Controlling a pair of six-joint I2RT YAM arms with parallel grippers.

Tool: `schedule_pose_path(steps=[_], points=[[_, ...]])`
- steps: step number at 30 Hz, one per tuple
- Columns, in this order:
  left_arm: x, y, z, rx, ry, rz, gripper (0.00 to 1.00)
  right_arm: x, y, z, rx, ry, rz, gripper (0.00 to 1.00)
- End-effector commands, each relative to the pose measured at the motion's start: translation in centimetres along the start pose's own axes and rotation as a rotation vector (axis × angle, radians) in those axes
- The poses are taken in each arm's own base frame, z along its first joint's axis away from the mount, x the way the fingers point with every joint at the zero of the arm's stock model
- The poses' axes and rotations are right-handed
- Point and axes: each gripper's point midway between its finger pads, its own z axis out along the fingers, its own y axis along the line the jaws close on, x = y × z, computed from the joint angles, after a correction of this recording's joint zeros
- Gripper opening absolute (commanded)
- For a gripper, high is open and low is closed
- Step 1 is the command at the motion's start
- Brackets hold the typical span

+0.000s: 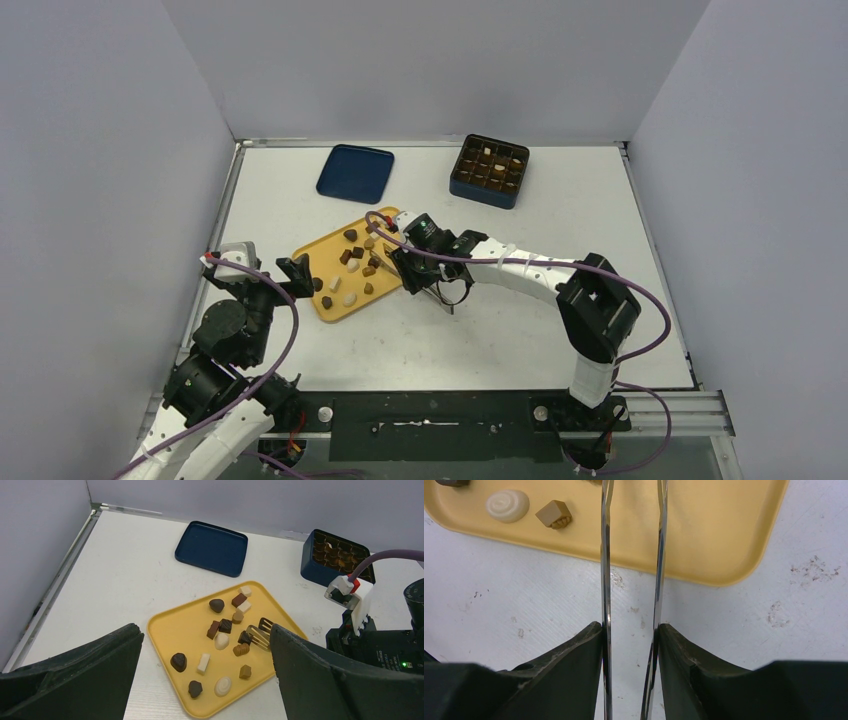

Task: Pack the chocolate
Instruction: Pick up the fake chocolate from the plate.

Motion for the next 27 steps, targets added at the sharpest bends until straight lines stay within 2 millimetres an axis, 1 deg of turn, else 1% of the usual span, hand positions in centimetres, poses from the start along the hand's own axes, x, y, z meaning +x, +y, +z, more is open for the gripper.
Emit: schedule_pose_path(steps=[1, 7, 13, 17, 23, 27], points=[[-1.1, -0.2, 0.1, 0.006, -0.035, -0.012, 0.97, -2.9, 1.1, -1.3, -0.034, -0.089, -0.002, 0.42], [-1.2, -0.2, 0.1, 0.007, -0.036, -0.014, 0.97, -3.4, 1.0, -2.4, -0.027, -0.102, -0.015, 0.42], [-1.1, -0.2, 0.1, 0.006, -0.034, -0.012, 0.97, -2.0, 0.7, -2.6, -0.020, -0.068, -0.032, 0.42], [-1.1, -0.3, 0.2, 0.009, -0.034, -0.012, 0.97, -1.8, 0.6, -2.9, -0.015, -0.057, -0.040, 0.42], [-1.0, -0.3, 0.1, 0.009, -0.034, -0.012, 0.97, -0.9, 0.2, -3.9, -0.005, -0.035, -0.070, 0.42], [-1.1, -0.3, 0.1, 0.011, -0.035, -0.013, 0.97, -0.5, 0.2, -3.8, -0.011, -0.024, -0.083, 0.42]])
